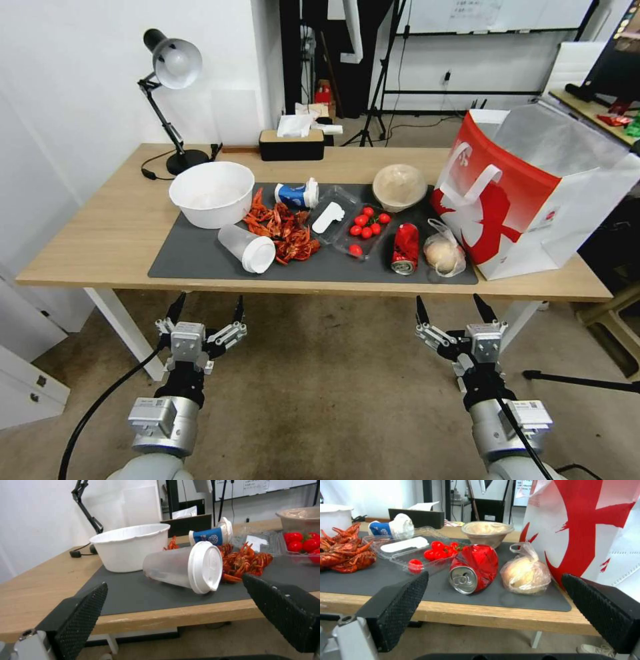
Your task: Pick up the trash from the table and place it into the takeout bag.
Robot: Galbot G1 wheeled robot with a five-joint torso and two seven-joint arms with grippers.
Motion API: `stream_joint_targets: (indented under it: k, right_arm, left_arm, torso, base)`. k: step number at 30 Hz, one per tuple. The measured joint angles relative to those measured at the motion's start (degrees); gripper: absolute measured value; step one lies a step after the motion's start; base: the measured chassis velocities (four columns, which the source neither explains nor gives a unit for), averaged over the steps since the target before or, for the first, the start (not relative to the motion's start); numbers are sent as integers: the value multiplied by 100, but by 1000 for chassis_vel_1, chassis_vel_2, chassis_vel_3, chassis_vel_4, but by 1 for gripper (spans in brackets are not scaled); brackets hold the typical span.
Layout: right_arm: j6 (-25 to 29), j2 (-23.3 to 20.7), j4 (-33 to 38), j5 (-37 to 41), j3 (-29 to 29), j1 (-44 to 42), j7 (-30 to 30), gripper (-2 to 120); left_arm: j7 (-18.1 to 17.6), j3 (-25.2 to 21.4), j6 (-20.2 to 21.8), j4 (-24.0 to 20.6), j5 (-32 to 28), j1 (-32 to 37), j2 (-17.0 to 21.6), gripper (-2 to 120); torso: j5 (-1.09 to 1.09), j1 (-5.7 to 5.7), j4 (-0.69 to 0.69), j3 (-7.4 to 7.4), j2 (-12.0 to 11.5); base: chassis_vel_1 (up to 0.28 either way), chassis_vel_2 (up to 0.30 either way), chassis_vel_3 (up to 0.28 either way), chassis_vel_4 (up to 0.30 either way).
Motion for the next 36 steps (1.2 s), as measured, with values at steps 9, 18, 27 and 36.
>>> stream_joint_targets:
  k: [9, 18, 27, 36]
  right_arm:
    - [0, 0, 0, 0, 0, 0, 0, 100]
    - [0, 0, 0, 0, 0, 0, 0, 100]
    - [0, 0, 0, 0, 0, 0, 0, 100]
    - [0, 0, 0, 0, 0, 0, 0, 100]
  left_arm:
    - [0, 0, 0, 0, 0, 0, 0, 100]
    - [0, 0, 0, 0, 0, 0, 0, 100]
    - [0, 0, 0, 0, 0, 0, 0, 100]
    - [0, 0, 0, 0, 0, 0, 0, 100]
  torso:
    - [0, 0, 0, 0, 0]
    - [0, 0, 0, 0, 0]
    - [0, 0, 0, 0, 0]
    - [0, 0, 0, 0, 0]
  base:
    - [0, 0, 0, 0]
    - [0, 0, 0, 0]
    - [0, 0, 0, 0]
    - [0, 0, 0, 0]
